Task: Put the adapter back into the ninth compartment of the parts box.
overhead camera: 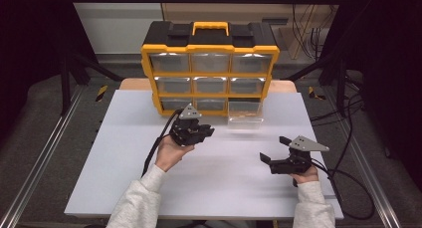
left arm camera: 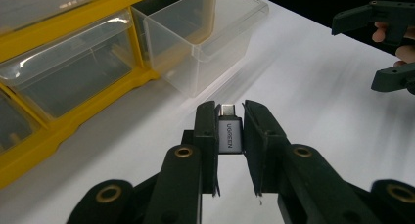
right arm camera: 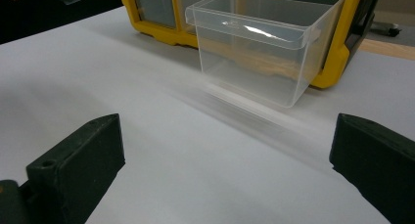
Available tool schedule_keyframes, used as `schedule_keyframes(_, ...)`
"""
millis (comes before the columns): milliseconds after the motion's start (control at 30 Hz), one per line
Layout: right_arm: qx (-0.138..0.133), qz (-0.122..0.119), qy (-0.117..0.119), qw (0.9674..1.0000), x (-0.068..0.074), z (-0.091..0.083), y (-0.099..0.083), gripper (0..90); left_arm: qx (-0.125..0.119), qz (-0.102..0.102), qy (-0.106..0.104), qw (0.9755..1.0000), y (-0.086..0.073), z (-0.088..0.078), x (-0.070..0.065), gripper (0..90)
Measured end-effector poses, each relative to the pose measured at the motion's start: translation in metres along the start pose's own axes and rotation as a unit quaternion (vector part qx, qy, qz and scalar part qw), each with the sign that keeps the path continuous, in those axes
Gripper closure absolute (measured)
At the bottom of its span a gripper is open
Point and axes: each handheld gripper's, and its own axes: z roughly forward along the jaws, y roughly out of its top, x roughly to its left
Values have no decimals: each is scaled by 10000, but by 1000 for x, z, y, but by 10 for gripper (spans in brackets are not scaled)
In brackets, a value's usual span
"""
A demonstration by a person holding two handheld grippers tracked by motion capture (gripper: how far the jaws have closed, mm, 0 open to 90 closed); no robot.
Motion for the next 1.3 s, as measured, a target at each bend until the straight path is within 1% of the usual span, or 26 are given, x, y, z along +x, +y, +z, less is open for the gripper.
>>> schedule_keyframes(733,4,1,-5,10000,0,0,0,2,-80,83,0,9999,22,13,-2,757)
schedule_keyframes(833,5,0,-4,10000,0,0,0,2,-98,66,-8,9999,24,16,-1,756)
schedule_keyframes(1067,-19,-9,2,10000,0,-1,0,2,-51,62,-4,10000,29,23,0,756)
schedule_keyframes(1200,-11,-10,4,10000,0,-1,0,2,-57,89,12,9999,33,25,0,757)
schedule_keyframes(1300,-10,-5,1,10000,0,-1,0,2,-74,72,13,9999,35,26,1,756)
